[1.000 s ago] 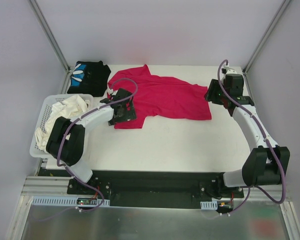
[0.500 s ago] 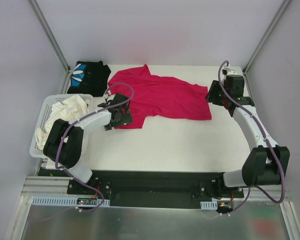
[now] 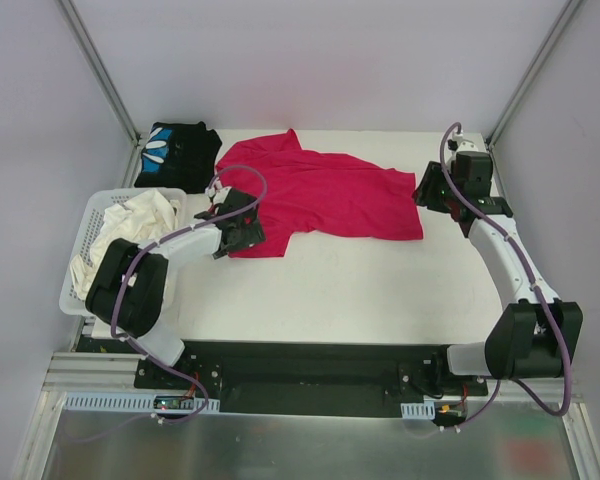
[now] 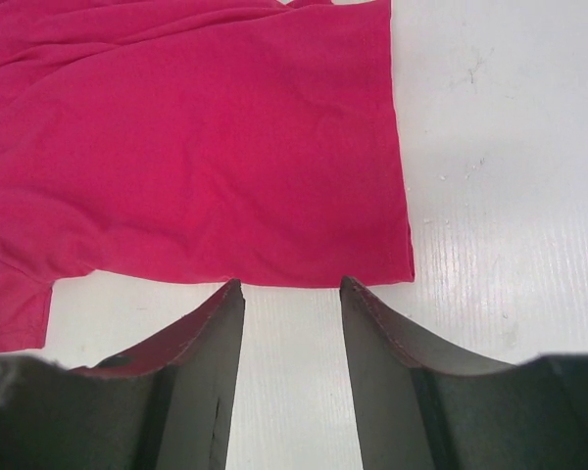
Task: Fold and stack the t-shirts
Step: Flatten out the tshirt
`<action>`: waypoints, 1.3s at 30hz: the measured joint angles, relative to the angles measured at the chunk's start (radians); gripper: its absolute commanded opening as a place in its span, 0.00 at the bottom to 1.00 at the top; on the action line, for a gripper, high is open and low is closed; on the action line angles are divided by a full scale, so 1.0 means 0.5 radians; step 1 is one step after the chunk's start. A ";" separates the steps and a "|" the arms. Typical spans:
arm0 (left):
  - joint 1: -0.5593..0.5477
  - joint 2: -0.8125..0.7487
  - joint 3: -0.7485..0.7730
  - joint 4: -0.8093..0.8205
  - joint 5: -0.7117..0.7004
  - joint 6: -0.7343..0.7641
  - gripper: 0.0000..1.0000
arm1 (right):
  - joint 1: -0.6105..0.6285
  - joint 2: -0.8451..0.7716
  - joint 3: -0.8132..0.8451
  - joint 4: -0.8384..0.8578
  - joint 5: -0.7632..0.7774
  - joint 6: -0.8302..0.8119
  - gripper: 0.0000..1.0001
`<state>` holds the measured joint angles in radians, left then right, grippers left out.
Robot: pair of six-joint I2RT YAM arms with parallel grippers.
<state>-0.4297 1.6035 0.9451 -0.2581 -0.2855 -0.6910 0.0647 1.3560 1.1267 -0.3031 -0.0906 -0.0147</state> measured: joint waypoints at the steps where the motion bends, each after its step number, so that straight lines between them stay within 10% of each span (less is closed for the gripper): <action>1: 0.003 0.000 -0.019 0.030 0.004 0.000 0.95 | -0.002 -0.003 0.000 0.000 0.000 0.000 0.46; 39: 0.202 -0.165 -0.330 0.169 0.166 0.185 0.77 | -0.008 -0.005 0.000 -0.001 -0.002 0.001 0.39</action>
<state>-0.3286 1.5211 0.7799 -0.1734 -0.2024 -0.5987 0.0605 1.3533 1.1267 -0.3035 -0.0917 -0.0143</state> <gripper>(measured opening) 0.774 0.391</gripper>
